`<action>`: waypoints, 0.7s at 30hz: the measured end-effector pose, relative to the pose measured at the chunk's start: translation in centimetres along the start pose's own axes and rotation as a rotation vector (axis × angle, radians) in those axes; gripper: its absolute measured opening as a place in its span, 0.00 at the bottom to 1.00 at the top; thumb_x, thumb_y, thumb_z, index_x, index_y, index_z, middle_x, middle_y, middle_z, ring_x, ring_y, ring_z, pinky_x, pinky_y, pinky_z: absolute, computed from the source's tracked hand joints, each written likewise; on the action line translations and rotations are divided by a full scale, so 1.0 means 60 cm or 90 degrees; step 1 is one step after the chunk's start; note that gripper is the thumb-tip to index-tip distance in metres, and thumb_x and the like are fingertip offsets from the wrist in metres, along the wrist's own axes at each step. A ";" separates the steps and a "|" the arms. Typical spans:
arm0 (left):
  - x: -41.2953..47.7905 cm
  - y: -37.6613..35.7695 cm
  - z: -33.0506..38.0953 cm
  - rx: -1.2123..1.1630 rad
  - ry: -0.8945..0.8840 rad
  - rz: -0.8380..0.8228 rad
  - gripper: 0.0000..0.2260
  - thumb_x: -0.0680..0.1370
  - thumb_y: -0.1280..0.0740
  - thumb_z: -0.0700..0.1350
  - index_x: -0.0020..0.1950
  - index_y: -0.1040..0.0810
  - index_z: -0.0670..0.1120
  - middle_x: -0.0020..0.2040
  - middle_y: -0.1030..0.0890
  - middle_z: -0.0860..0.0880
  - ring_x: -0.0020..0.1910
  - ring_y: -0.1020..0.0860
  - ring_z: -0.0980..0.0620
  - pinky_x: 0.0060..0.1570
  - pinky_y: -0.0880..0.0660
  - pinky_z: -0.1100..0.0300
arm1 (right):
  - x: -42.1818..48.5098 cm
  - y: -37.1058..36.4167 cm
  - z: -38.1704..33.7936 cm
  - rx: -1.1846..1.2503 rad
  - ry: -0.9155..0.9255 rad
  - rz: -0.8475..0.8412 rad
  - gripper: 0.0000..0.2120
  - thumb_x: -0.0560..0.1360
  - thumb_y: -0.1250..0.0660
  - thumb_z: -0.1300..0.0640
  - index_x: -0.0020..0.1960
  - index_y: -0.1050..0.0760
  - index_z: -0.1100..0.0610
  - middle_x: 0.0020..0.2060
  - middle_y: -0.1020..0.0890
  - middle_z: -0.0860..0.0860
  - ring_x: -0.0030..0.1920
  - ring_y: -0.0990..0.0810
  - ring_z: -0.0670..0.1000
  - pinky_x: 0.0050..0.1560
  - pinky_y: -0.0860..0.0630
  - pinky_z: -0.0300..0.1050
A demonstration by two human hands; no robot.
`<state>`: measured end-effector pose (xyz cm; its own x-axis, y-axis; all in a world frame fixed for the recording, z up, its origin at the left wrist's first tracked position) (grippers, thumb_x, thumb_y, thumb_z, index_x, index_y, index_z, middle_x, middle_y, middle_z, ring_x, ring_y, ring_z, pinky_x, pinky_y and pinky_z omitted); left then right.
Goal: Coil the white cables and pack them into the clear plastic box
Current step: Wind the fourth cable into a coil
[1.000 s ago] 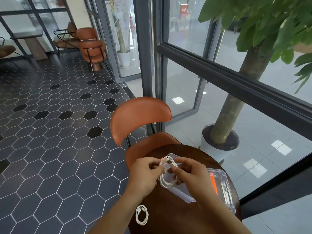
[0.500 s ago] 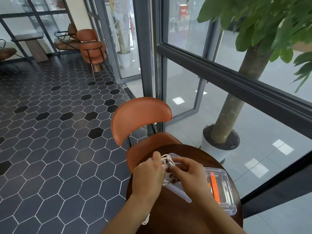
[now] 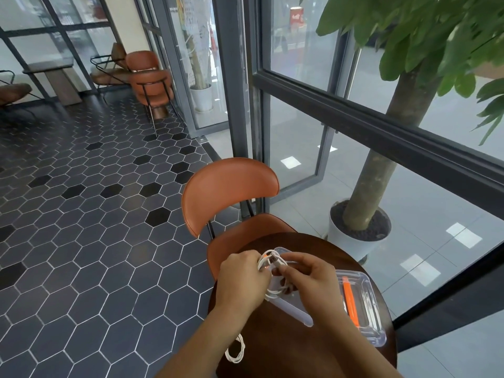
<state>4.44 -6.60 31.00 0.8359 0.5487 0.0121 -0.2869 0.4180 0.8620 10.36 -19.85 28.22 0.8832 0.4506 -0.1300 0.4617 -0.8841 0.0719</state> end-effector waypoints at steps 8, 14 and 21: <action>0.011 0.000 0.002 -0.011 0.014 -0.053 0.08 0.77 0.32 0.43 0.37 0.24 0.48 0.28 0.26 0.53 0.25 0.28 0.55 0.24 0.36 0.70 | -0.001 -0.002 0.008 0.118 -0.032 0.005 0.07 0.78 0.32 0.64 0.53 0.17 0.57 0.40 0.12 0.55 0.36 0.15 0.48 0.36 0.21 0.38; 0.017 -0.005 -0.031 -0.477 0.133 -0.247 0.03 0.78 0.29 0.41 0.48 0.15 0.44 0.40 0.14 0.40 0.34 0.19 0.48 0.28 0.24 0.58 | 0.003 0.009 0.011 0.109 -0.017 0.003 0.10 0.77 0.31 0.64 0.56 0.18 0.53 0.41 0.12 0.54 0.42 0.13 0.54 0.39 0.17 0.42; 0.010 -0.008 -0.039 -0.545 0.186 -0.195 0.06 0.77 0.26 0.44 0.43 0.14 0.42 0.36 0.15 0.42 0.35 0.17 0.47 0.29 0.22 0.58 | 0.003 -0.001 0.013 0.164 -0.026 -0.034 0.12 0.79 0.36 0.68 0.56 0.18 0.56 0.44 0.13 0.57 0.44 0.13 0.55 0.40 0.17 0.43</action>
<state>3.99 -4.76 29.41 0.8153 0.4375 -0.3793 -0.4162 0.8982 0.1412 10.42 -19.80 27.41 0.8516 0.4972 -0.1663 0.4672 -0.8636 -0.1895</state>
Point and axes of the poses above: each hand's wrist, its own x-axis towards the middle knuckle, its own y-axis out of the back of the hand, z = x × y, the point moved 2 cm from there along x, towards the middle knuckle
